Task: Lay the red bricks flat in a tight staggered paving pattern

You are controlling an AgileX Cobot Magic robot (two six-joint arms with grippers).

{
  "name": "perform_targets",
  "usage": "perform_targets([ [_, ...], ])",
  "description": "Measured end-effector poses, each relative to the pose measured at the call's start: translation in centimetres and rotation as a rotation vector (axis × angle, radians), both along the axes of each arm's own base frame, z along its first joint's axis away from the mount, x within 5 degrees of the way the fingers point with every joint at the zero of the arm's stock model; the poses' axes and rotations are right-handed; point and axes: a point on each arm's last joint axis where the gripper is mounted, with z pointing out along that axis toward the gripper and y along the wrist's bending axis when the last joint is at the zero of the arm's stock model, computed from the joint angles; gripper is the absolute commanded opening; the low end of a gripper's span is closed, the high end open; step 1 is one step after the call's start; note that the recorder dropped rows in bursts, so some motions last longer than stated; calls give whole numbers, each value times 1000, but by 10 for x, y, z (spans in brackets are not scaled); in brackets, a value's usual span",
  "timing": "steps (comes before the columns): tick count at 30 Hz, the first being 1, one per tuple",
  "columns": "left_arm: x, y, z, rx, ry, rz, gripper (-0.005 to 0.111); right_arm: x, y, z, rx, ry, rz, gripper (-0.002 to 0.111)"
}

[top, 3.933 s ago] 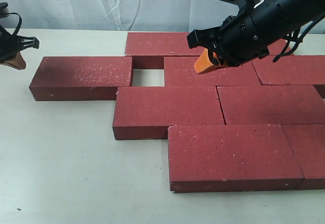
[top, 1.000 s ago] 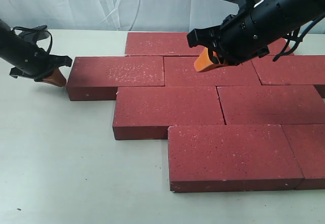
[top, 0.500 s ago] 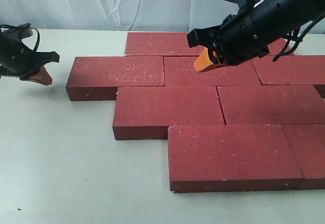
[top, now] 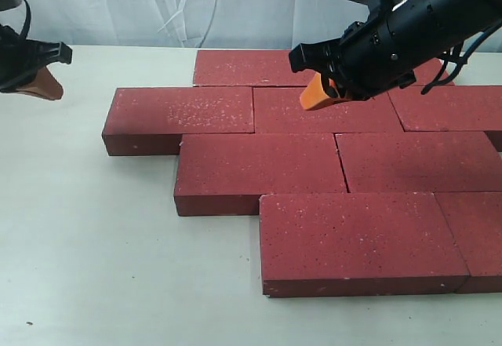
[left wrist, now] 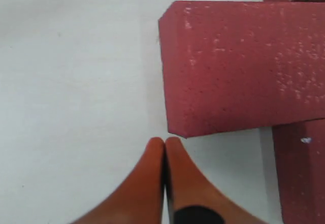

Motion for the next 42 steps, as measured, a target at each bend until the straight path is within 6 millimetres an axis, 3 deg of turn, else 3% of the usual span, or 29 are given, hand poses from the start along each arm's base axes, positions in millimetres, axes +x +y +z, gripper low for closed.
perform_targets([
  [6, -38, -43, 40, 44, -82, -113, 0, 0, 0, 0, 0, 0, 0, -1],
  [12, -66, -57, 66, 69, -153, -120, 0, 0, -1, -1, -13, -6, 4, -1],
  [31, -150, -28, 110, 242, -341, 37, 0, 2, -4, -2, -66, -37, 13, -1],
  [37, -178, -23, 123, 256, -402, 50, 0, -3, -12, -3, -147, 2, -4, -1],
  [42, -191, -21, 123, 252, -420, 55, 0, -10, -25, 10, -240, -10, -75, -1],
])
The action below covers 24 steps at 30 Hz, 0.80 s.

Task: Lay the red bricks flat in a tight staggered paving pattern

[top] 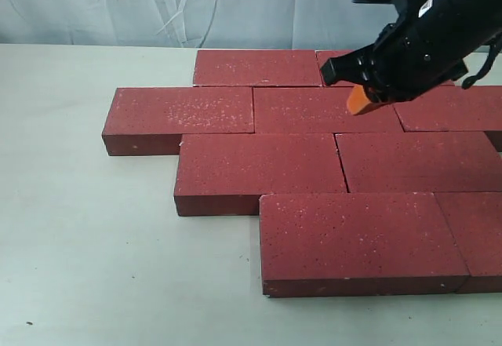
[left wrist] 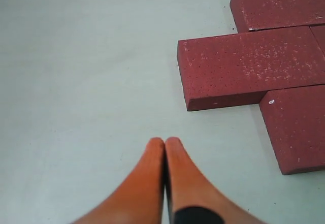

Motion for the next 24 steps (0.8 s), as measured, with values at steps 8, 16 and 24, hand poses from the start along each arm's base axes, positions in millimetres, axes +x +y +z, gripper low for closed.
perform_targets([
  [8, -4, 1, -9, 5, 39, 0, 0, -15, -26, 24, -82, -13, -151, -1],
  [16, -14, 2, -17, 18, 161, 2, 0, -32, -54, 47, -84, -37, -234, -1],
  [24, -14, 2, -17, 18, 165, 2, 0, -68, -67, 42, -90, -41, -251, -1],
])
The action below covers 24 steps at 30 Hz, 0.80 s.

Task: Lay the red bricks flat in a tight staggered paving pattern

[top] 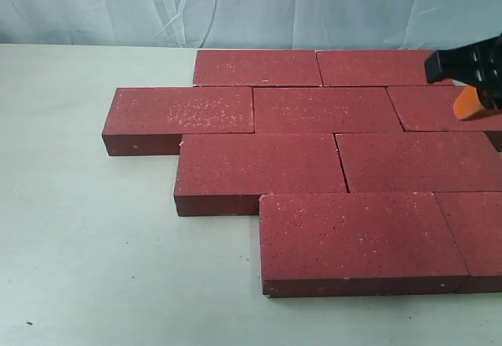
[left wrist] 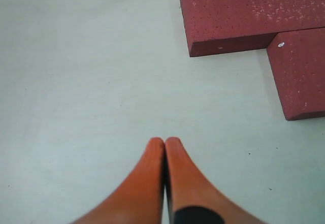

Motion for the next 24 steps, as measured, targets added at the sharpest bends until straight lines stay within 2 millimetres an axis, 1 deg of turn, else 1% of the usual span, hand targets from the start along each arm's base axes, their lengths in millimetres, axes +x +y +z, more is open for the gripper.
perform_targets([
  [7, 0, 1, 0, 7, -1, 0, 0, -31, -8, -4, -2, -55, -2, -1],
  [11, 0, 1, 0, 9, -2, 1, 0, -45, -13, -8, -28, -79, -1, -1],
  [17, 0, 1, 0, 9, -2, 1, 0, -59, -18, -13, -50, -118, 1, -1],
  [24, 0, 1, 0, 9, -2, 1, 0, -68, -20, -24, -39, -158, -5, -1],
])
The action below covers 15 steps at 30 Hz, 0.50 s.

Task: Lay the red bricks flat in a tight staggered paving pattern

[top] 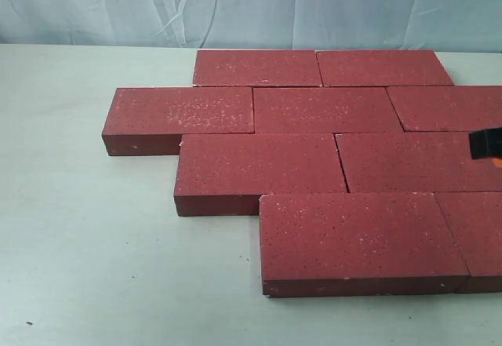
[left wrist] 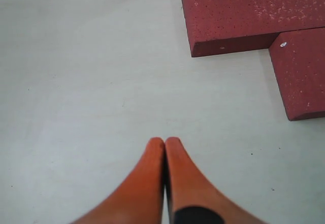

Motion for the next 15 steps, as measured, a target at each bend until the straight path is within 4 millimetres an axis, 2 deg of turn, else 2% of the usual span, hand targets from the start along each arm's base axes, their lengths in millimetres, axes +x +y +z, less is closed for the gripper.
perform_targets([
  [7, 0, 0, 0, 0, 0, 0, 0, -3, -1, -3, 19, -77, -13, -1],
  [15, 0, 0, 0, 0, 0, 0, 0, -3, -1, -2, 23, -88, -15, -1],
])
